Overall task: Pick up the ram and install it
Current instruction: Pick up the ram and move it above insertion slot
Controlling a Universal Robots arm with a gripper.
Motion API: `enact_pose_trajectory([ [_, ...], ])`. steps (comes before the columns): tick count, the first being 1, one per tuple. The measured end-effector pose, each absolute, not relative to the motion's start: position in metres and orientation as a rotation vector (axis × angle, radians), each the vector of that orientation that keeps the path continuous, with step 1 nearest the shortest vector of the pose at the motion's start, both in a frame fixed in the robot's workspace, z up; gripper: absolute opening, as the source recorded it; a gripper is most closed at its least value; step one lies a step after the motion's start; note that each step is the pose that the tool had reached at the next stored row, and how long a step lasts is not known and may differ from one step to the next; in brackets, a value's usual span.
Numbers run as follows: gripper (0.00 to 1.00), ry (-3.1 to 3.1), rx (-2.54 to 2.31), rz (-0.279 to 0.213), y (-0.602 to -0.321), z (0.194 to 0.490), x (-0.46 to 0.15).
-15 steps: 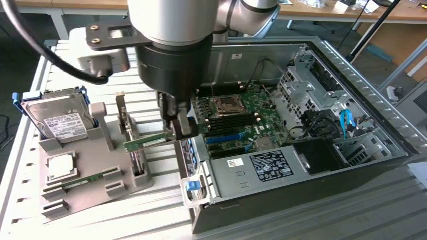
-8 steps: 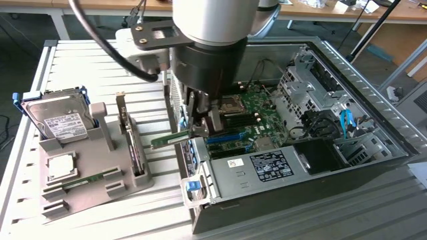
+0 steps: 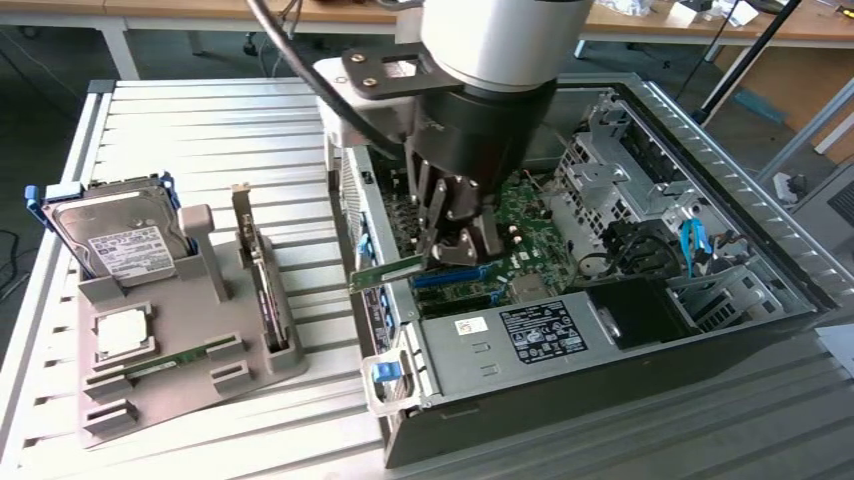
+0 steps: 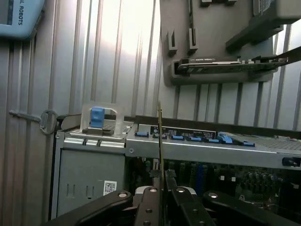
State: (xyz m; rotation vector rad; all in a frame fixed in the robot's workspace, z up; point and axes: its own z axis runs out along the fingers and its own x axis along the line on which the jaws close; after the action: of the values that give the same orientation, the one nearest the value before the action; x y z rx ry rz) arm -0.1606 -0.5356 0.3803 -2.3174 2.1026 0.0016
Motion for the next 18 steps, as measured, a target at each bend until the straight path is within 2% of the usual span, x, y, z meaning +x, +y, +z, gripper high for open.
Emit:
enact_pose_trajectory([
  [18,0.14,2.102,-2.317,0.005,-0.536,0.377,-0.069],
])
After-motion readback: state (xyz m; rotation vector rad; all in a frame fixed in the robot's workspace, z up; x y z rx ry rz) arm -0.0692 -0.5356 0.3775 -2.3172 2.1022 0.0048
